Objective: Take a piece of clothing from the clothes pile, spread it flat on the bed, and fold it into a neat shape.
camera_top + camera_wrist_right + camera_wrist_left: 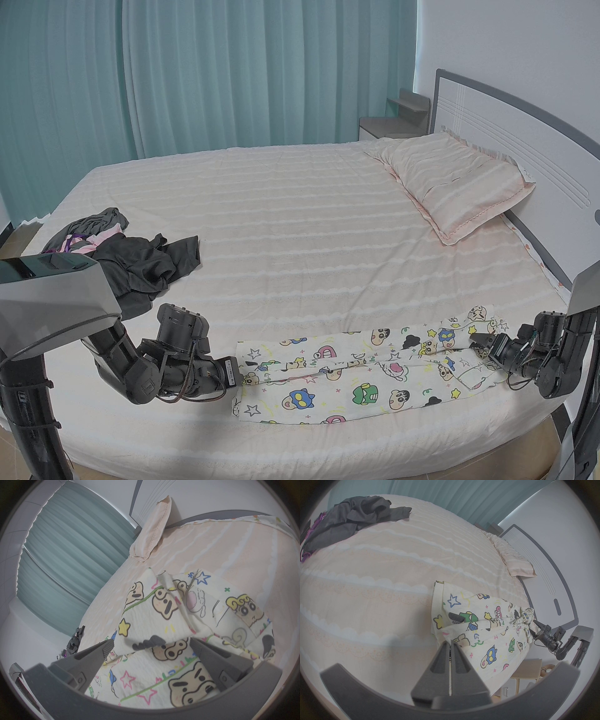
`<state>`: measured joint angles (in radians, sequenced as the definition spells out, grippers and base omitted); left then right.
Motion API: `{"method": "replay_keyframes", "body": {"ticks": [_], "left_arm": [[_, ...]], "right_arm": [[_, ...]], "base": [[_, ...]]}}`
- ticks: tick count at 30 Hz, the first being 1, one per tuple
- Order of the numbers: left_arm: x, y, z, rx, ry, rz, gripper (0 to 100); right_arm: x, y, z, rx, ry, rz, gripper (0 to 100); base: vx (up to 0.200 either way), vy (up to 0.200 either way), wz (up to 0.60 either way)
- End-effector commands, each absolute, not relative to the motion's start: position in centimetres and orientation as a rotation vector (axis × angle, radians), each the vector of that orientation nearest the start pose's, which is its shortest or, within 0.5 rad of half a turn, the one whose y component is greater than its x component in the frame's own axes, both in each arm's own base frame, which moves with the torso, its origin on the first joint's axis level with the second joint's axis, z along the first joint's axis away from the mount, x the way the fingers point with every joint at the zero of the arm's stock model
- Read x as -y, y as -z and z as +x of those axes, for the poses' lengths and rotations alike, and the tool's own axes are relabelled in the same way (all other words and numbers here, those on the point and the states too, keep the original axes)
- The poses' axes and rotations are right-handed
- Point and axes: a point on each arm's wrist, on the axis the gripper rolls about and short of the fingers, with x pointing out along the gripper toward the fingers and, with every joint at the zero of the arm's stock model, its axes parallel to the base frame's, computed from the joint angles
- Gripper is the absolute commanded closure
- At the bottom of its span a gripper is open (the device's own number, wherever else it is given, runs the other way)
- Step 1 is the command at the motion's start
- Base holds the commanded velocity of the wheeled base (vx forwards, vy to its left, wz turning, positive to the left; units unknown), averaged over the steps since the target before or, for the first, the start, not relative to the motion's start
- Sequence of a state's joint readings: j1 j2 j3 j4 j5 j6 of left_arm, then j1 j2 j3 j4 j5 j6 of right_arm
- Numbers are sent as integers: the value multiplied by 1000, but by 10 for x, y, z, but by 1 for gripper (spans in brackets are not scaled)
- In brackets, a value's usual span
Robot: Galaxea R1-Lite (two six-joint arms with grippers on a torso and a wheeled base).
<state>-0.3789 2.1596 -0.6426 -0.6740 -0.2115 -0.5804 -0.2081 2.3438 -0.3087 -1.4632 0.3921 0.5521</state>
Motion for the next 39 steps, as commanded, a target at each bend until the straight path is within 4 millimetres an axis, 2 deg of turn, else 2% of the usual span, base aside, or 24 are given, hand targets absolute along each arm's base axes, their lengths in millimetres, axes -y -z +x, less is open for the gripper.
{"method": "replay_keyframes", "body": {"ticks": [1,4,10,11,32,33,39], "left_arm": [[123,-4,295,-979,292,-460,100],[123,-4,295,-979,293,-458,100],[123,-4,295,-979,293,-458,100],[123,-4,295,-979,293,-458,100],[126,-15,308,-901,269,-452,100],[129,-22,316,-863,266,-482,100],[135,-36,334,-773,227,-507,100]], "right_arm": [[51,31,286,-568,-12,713,0],[52,28,293,-538,17,767,0],[51,28,294,-538,15,774,0],[51,28,294,-537,15,773,100],[58,15,294,-486,23,770,100],[62,12,299,-456,26,771,100],[63,2,304,-418,10,759,100]], "base": [[0,0,0],[0,0,0],[0,0,0],[0,0,0],[0,0,0],[0,0,0],[0,0,0]]}}
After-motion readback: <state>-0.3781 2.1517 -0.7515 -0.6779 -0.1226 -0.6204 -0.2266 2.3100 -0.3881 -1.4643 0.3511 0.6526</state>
